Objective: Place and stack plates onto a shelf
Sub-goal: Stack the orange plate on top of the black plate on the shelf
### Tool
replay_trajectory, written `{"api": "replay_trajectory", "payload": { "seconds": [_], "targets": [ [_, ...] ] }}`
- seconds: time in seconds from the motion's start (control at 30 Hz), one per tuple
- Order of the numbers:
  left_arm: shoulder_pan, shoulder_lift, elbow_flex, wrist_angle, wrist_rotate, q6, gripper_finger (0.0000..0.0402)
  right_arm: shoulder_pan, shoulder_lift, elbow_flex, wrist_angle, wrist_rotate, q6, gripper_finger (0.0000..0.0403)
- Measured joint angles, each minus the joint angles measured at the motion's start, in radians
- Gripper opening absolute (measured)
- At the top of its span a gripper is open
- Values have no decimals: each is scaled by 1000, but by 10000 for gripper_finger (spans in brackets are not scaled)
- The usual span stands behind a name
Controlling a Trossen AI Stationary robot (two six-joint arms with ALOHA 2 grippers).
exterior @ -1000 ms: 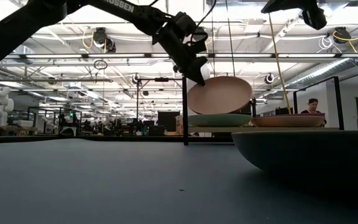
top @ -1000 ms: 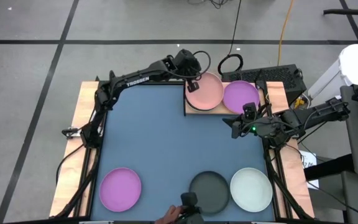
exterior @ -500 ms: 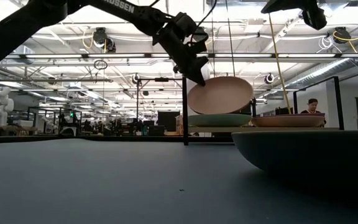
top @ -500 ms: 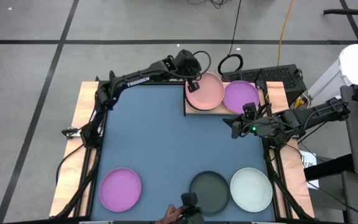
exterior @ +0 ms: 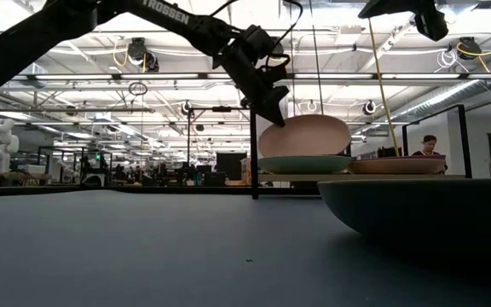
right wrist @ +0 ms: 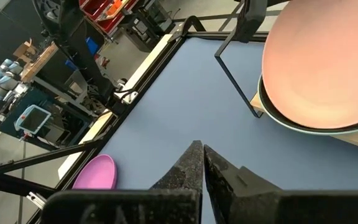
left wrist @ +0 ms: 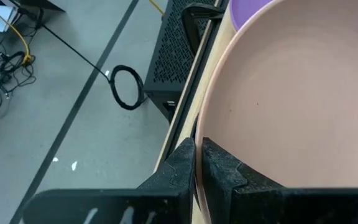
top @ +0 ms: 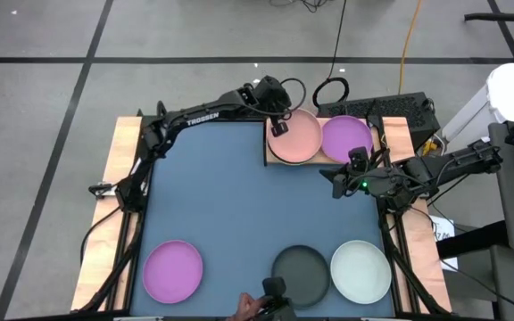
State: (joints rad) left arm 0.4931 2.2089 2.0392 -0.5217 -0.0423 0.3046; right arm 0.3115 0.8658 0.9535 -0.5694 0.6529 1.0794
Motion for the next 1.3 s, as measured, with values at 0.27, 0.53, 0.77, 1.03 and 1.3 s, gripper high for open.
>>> {"api": "replay_trajectory", "payload": {
  "seconds": [0.27,0.53,0.77,1.03,1.3],
  "targets": [
    [1,0,0,5,-15,7,129,0,0,0,-12,0,-2,0],
    [-28,-65,1,-39,62,-34,169,0,0,0,-12,0,0,0],
    [-143,-101,2,-160,259,-40,161,0,0,0,-27,0,-2,0],
    [-274,-103,-116,-128,284,-23,76,11,-20,0,-38,-48,8,0],
    [-274,-100,-289,61,234,-55,9,37,-56,0,-28,-54,35,0]
  ]
}}
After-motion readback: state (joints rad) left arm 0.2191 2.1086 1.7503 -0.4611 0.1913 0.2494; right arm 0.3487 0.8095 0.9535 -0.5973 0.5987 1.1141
